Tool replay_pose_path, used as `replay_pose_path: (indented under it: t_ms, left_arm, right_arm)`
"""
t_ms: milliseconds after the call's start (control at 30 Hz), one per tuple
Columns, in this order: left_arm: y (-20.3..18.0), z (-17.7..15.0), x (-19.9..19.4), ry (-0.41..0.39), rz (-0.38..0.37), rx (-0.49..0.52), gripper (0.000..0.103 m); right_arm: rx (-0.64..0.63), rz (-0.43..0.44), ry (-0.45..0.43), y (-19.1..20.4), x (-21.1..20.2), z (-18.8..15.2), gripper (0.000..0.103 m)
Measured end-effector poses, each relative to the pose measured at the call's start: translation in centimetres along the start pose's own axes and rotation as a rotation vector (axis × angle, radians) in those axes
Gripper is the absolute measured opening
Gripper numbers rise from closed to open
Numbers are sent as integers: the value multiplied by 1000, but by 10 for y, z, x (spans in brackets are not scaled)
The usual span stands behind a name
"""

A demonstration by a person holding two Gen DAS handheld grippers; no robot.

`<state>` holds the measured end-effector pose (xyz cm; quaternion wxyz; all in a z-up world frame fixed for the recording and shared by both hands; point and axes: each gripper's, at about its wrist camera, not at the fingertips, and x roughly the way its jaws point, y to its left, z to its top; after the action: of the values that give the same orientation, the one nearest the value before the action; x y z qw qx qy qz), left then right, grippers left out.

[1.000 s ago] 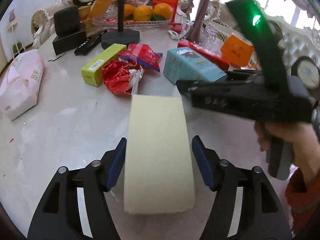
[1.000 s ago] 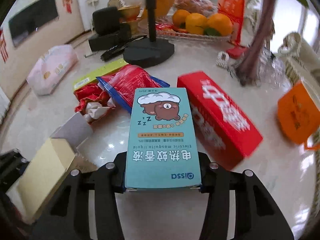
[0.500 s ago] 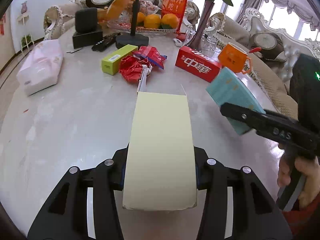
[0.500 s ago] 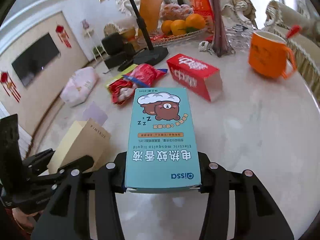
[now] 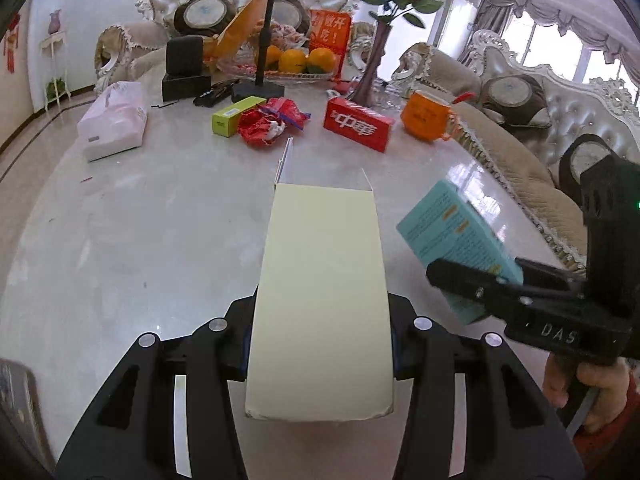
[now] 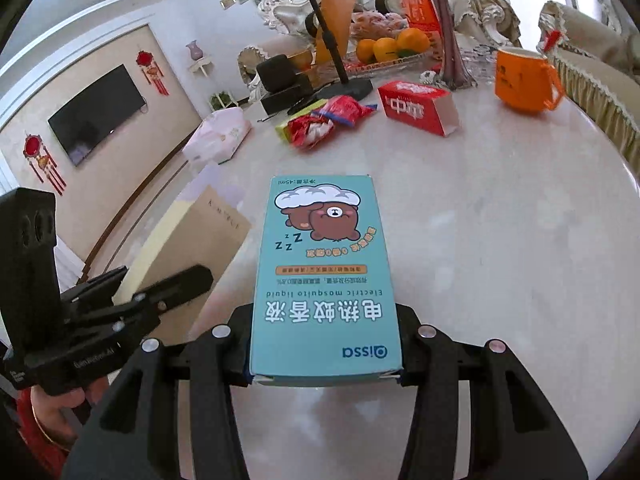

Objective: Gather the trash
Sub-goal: 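Lift the cream box and teal box off the table, then carry both boxes over the wastebasket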

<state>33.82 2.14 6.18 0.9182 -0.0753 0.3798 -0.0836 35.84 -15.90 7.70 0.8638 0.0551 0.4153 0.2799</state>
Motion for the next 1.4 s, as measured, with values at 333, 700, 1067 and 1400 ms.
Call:
replay_pose_path:
  t_ms: [333,700,1067,1400]
  left_arm:
    - [-20,-69,-96,-49,-14,72,46]
    - [-41,-214,-174,48,-93,106,46]
    - [-36,-297,-101,323,-112,60,46]
    - [-35,-331,-3,462,-19,84,46]
  right_arm:
    - [-11,32,-71,44,-78,-68,45]
    - [1,25,-43,85,-149,-201,46]
    - [120,-93,279,39,-62,-274,46]
    - [73,-213,432,16,21,-300,46]
